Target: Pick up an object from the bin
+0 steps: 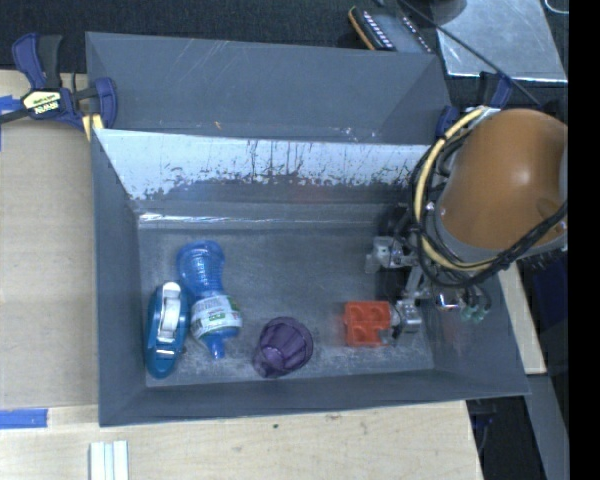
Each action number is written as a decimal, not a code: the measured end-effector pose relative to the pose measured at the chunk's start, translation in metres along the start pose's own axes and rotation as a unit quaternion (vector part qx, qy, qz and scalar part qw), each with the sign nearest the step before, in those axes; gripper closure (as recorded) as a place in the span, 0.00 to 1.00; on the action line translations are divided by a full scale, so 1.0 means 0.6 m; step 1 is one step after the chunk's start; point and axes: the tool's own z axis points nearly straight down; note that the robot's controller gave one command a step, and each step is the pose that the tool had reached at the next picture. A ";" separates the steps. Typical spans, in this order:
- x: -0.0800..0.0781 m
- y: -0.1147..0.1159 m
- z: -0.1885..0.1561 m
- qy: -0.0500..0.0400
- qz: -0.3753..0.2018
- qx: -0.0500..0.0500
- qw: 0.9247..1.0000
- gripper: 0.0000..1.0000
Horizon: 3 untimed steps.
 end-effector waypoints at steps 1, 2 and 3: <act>-0.003 0.000 -0.007 -0.004 -0.001 0.000 1.000 0.00; -0.071 -0.060 0.045 -0.003 0.148 0.000 0.989 0.00; -0.069 -0.061 0.051 -0.004 0.155 0.001 0.988 0.00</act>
Offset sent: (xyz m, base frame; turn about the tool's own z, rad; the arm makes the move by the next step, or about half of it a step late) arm 0.0440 -0.0377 -0.0294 0.3185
